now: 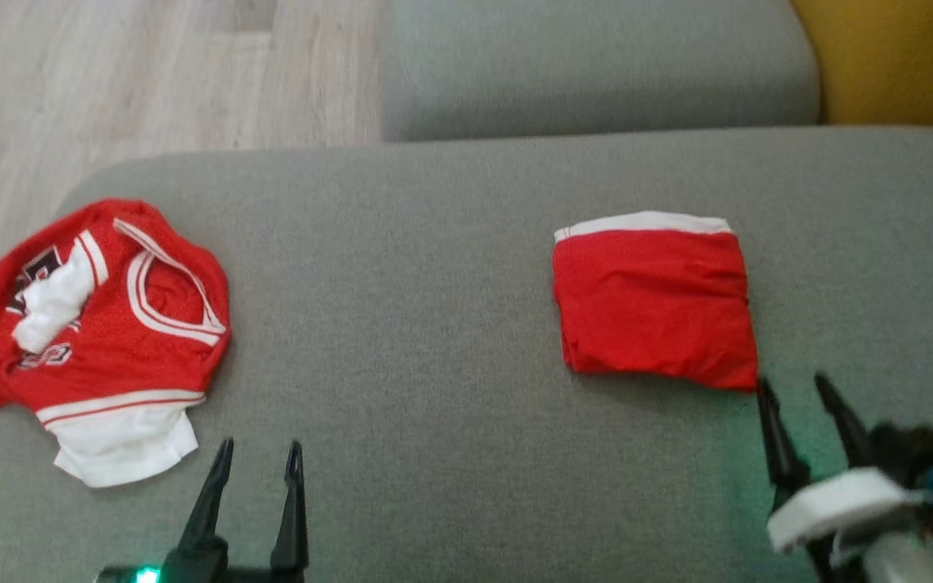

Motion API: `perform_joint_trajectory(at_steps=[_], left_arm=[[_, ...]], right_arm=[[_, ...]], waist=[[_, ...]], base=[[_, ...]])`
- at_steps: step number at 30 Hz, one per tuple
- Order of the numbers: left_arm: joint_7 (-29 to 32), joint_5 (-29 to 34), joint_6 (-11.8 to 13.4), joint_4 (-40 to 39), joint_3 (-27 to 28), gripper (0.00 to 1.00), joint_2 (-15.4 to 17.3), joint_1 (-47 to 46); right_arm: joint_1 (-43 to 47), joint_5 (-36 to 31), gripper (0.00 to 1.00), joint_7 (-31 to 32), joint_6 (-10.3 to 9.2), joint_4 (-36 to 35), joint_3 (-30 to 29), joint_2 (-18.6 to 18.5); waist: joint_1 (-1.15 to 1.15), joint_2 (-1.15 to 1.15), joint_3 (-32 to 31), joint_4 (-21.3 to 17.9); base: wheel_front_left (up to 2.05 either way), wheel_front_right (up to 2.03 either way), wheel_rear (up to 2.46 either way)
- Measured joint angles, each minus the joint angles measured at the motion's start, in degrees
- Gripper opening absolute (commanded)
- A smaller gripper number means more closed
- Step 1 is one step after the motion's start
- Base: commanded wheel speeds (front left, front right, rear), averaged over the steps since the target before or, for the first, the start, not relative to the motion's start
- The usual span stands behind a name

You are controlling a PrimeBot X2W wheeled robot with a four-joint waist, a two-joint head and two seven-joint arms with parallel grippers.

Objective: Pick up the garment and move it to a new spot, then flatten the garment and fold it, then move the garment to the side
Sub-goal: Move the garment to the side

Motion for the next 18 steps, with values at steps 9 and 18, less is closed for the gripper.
perform_joint_trajectory(at_steps=[9,18], left_arm=[[0.0,0.4,0.0,-1.5,-3.5,1.0,-0.2,-7.7],[0.0,0.3,0.6,-2.7,-5.7,1.0,-0.3,-11.4]], right_arm=[[-19.7,11.1,1.0,7.5,0.0,12.9,6.1,-6.8],[-27.4,20.1,0.0,14.2,0.0,23.5,13.4,-8.2]], waist=[[0.01,0.0,7.7,0.6],[0.0,0.0,12.2,4.2]], base=[[0.0,0.0,0.0],[0.0,0.0,0.0]])
